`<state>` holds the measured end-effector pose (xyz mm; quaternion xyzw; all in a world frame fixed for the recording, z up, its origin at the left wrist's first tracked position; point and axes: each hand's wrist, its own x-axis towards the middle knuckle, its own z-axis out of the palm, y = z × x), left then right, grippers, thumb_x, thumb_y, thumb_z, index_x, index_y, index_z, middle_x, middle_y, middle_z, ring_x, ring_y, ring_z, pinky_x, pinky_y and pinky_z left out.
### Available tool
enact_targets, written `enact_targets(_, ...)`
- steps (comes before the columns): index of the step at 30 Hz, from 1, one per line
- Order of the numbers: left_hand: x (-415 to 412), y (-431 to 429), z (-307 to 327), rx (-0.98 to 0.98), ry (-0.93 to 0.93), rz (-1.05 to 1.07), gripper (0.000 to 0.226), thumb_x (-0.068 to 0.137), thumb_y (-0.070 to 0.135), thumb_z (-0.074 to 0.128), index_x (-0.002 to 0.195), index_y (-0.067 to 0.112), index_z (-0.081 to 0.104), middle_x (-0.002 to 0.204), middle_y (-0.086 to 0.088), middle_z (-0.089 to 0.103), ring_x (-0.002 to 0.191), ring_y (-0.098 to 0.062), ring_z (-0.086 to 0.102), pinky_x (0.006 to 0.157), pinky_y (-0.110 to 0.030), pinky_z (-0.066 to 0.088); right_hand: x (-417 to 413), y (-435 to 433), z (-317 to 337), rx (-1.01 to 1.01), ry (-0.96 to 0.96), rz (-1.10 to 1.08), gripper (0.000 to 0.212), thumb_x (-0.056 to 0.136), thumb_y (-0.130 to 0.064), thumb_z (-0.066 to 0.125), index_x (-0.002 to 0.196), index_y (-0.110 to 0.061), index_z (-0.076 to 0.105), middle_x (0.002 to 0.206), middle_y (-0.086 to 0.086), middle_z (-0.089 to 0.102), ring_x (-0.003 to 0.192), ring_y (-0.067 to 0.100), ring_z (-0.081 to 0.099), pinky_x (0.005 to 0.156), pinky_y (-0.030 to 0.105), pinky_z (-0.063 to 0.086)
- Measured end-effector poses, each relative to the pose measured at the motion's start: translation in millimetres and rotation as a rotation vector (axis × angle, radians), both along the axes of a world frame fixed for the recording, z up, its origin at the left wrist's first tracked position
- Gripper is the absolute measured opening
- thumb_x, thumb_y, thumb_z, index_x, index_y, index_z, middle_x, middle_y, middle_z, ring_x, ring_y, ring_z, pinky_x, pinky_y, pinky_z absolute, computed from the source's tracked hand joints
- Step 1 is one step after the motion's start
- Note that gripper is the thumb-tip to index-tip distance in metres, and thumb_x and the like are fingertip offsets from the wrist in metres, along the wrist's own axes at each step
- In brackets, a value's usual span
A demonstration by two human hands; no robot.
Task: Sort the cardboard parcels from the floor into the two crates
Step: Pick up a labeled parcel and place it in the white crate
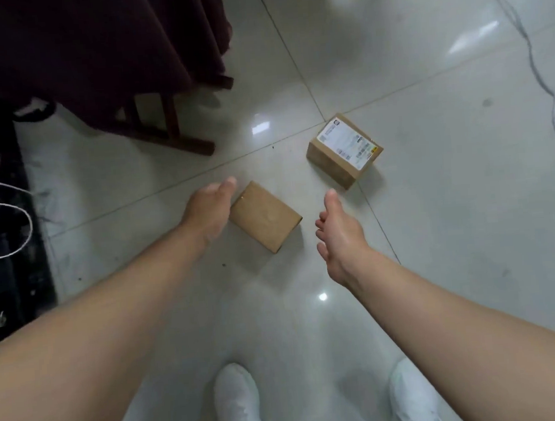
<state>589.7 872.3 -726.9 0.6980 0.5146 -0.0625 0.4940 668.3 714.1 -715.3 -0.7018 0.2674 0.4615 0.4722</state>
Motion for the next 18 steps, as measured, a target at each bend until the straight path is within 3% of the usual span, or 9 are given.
enact_targets(4,0,2,-69,-0.025,0.023,-0.009,0.045,0.101,0.035,0.039,0.12,0.0,0.06,0.117,-0.012,0.059,0.112,-0.023,0.053,0.09,-0.029,0.037,-5,3,-75,0.005,0.054,-0.011,0.073,0.093,-0.061,0.039,0.144,-0.009,0.038,0.147,0.005,0.042,0.134,0.022,0.04,0.113,0.041,0.031)
enact_targets(9,10,15,-136,-0.021,0.04,-0.029,0.051,0.099,0.041,0.04,0.134,0.006,0.054,0.139,-0.01,0.052,0.13,-0.023,0.046,0.11,-0.033,0.034,-2,20,-140,0.113,0.132,-0.026,0.077,0.094,-0.062,0.036,0.15,-0.011,0.024,0.156,0.002,0.027,0.143,0.019,0.027,0.118,0.038,0.02)
enact_targets(11,14,18,-154,-0.071,0.04,-0.008,0.054,0.099,0.046,0.036,0.134,0.008,0.054,0.14,-0.009,0.052,0.132,-0.023,0.046,0.112,-0.036,0.033,-1,26,-157,0.153,0.153,-0.045,0.074,0.094,-0.061,0.036,0.15,-0.012,0.027,0.156,0.0,0.028,0.143,0.015,0.026,0.119,0.034,0.018)
enact_targets(13,14,15,-163,-0.133,0.054,0.047,0.056,0.099,0.05,0.034,0.133,0.01,0.055,0.139,-0.008,0.052,0.13,-0.022,0.046,0.112,-0.035,0.032,1,27,-163,0.182,0.157,-0.047,0.064,0.095,-0.059,0.036,0.143,-0.017,0.039,0.147,-0.005,0.042,0.138,0.011,0.035,0.115,0.029,0.023)
enact_targets(15,12,9,-164,-0.167,0.057,0.129,0.055,0.098,0.051,0.037,0.13,0.011,0.057,0.137,-0.008,0.055,0.127,-0.022,0.049,0.111,-0.034,0.034,4,26,-162,0.169,0.15,-0.042,0.047,0.096,-0.057,0.037,0.118,-0.021,0.056,0.121,-0.011,0.06,0.113,0.006,0.054,0.098,0.021,0.038)
enact_targets(16,11,6,-160,-0.184,0.049,0.171,0.054,0.097,0.051,0.038,0.128,0.011,0.059,0.134,-0.008,0.057,0.124,-0.022,0.052,0.109,-0.033,0.036,6,25,-158,0.15,0.142,-0.044,0.04,0.096,-0.057,0.037,0.102,-0.023,0.058,0.104,-0.014,0.063,0.094,0.002,0.058,0.081,0.017,0.043)
enact_targets(18,8,-2,-145,-0.189,0.029,0.242,0.05,0.098,0.048,0.039,0.121,0.01,0.063,0.124,-0.006,0.061,0.117,-0.02,0.055,0.101,-0.028,0.039,9,23,-140,0.122,0.1,-0.041,0.036,0.097,-0.055,0.038,0.086,-0.025,0.056,0.083,-0.018,0.06,0.068,-0.005,0.053,0.058,0.016,0.036)
